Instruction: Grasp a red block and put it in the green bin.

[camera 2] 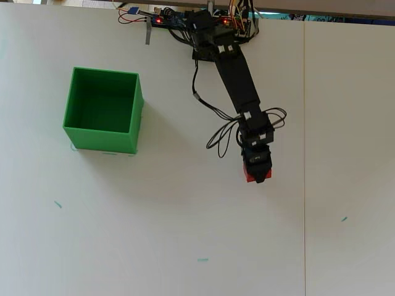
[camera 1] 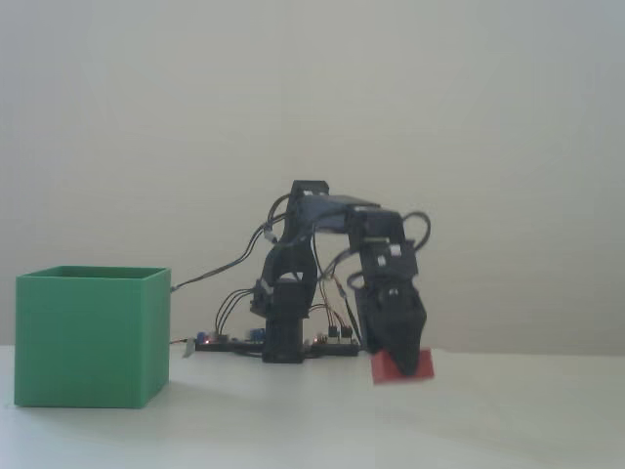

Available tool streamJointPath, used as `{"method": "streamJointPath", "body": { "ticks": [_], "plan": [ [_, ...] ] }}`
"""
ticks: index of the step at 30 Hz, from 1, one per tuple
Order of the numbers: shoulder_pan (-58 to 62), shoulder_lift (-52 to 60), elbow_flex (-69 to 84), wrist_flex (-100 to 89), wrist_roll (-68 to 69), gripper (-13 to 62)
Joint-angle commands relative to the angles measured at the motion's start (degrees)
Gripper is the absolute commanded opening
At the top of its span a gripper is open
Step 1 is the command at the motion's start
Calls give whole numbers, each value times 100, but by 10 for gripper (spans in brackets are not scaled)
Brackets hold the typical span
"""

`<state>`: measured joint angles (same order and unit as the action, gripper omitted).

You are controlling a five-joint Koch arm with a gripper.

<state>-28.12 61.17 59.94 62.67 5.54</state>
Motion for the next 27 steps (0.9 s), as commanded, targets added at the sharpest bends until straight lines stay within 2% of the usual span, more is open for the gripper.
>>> {"method": "streamJointPath", "body": {
  "ticks": [1, 5, 9, 14, 18, 27],
  "plan": [
    [70, 879, -413, 281, 0, 36],
    [290, 2215, -756, 896, -9, 36],
    [1160, 3463, -431, 1160, -615, 36],
    [2145, 4131, 70, 1116, -1266, 36],
    [3384, 4342, 677, 1099, -2048, 36],
    [4553, 5124, 2188, 105, -2566, 36]
  ]
}}
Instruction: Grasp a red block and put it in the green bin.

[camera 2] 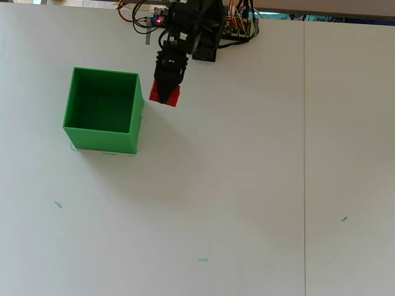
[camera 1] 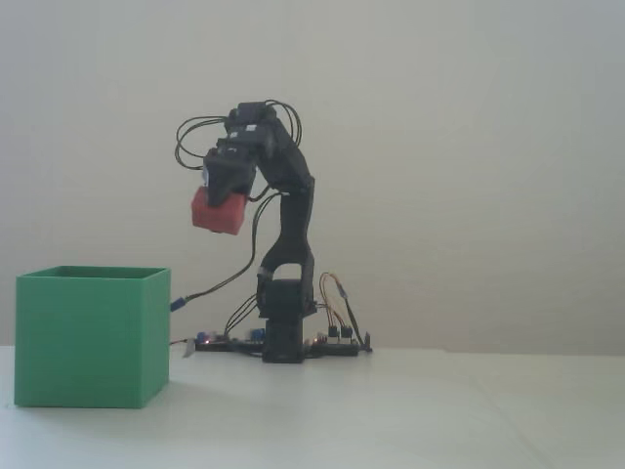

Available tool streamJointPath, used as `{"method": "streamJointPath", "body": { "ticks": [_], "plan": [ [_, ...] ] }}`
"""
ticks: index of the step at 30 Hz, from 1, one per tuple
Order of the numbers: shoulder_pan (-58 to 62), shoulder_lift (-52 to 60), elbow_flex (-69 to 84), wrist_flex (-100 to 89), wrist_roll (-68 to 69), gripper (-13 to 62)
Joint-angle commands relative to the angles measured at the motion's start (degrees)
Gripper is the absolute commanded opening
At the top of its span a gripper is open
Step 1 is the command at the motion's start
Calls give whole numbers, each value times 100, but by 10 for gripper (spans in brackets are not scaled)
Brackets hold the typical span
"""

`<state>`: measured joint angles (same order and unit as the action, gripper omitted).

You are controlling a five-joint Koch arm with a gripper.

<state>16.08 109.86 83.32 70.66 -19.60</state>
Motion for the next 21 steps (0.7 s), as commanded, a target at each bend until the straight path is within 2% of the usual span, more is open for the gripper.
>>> {"method": "streamJointPath", "body": {
  "ticks": [1, 8, 13, 17, 21],
  "plan": [
    [220, 360, -114, -782, -62, 36],
    [861, 466, -114, -1274, -70, 36],
    [1292, -325, -62, -1775, -70, 36],
    [1670, -1204, -123, -2883, -79, 36],
    [2039, -1485, -290, -2962, -141, 36]
  ]
}}
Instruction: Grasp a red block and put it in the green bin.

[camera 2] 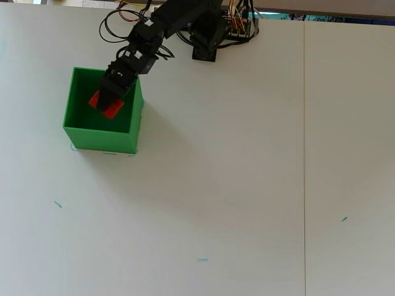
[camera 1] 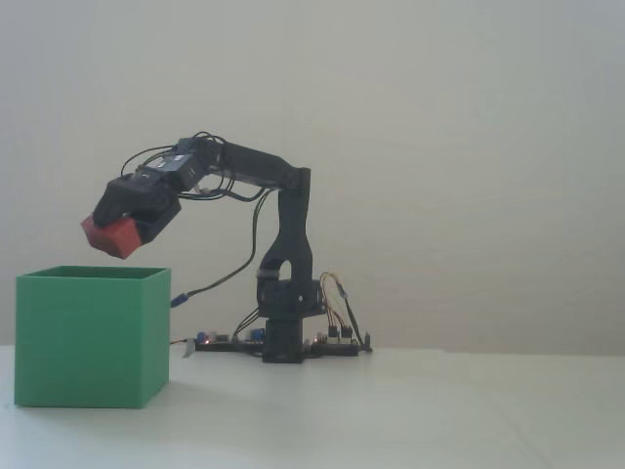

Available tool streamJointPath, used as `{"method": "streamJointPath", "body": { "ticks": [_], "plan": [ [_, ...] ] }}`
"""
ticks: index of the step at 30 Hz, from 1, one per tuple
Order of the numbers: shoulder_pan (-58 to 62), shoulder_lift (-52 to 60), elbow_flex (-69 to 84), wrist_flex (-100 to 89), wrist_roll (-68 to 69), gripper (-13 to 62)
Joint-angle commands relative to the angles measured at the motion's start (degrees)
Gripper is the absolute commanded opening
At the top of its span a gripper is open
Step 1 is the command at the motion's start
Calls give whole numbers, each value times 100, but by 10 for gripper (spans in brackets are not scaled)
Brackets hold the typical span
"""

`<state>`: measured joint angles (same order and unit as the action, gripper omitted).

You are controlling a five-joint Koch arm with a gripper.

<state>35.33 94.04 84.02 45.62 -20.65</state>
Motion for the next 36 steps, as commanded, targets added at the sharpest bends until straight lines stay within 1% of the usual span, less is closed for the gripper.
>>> {"method": "streamJointPath", "body": {
  "ticks": [1, 10, 16, 17, 18, 19, 20, 31, 33, 36],
  "plan": [
    [193, 97, -422, -457, -35, 36],
    [844, 299, -738, -325, -536, 36],
    [923, 308, -738, -202, -694, 40],
    [940, 299, -729, -149, -703, 77],
    [993, 299, -729, 176, -677, 232],
    [1028, 299, -729, 422, -677, 299],
    [1055, 299, -729, 598, -686, 316],
    [1037, 404, -729, 659, -694, 316],
    [782, 519, -729, 659, -686, 316],
    [-18, 729, -729, 659, -563, 317]
  ]
}}
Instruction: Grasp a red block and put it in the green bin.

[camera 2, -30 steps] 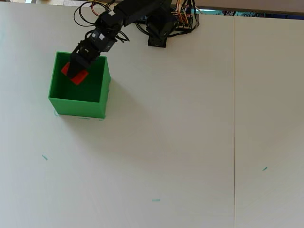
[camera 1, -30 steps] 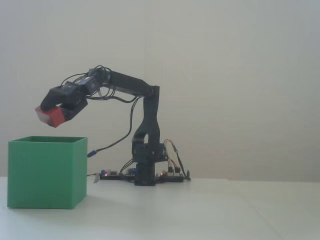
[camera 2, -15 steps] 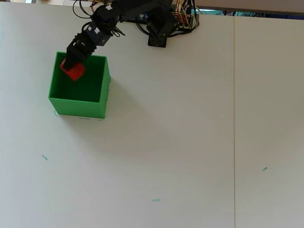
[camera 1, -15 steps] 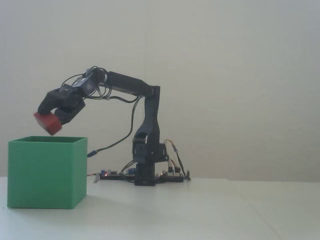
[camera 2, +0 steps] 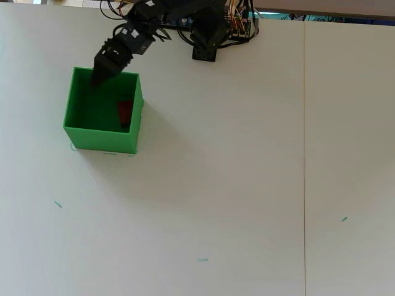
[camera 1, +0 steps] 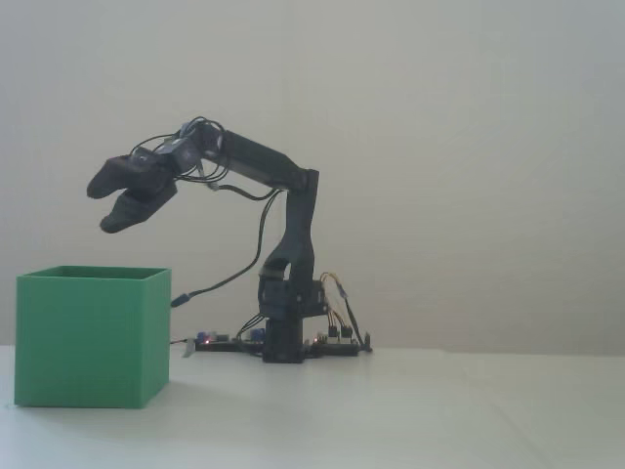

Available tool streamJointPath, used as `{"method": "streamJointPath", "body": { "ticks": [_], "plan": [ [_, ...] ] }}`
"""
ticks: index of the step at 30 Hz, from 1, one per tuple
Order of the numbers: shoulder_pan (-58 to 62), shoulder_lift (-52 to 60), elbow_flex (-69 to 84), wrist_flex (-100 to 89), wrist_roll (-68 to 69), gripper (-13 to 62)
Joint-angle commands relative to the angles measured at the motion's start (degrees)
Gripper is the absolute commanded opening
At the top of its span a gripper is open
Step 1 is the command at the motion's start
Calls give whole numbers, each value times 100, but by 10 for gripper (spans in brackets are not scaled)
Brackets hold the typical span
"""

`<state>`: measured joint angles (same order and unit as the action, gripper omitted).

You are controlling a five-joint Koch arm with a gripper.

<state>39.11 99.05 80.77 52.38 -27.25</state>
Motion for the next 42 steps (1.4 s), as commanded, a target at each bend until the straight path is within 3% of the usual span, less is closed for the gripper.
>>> {"method": "streamJointPath", "body": {
  "ticks": [1, 11, 21, 33, 42],
  "plan": [
    [-668, 299, -396, -18, 325, 316],
    [-2443, 1512, 352, 97, 2224, 316],
    [-3920, 3067, 2373, 167, 3718, 316],
    [-4184, 3445, 5194, 18, 3850, 329],
    [-4157, 3454, 7603, -2259, 3604, 330]
  ]
}}
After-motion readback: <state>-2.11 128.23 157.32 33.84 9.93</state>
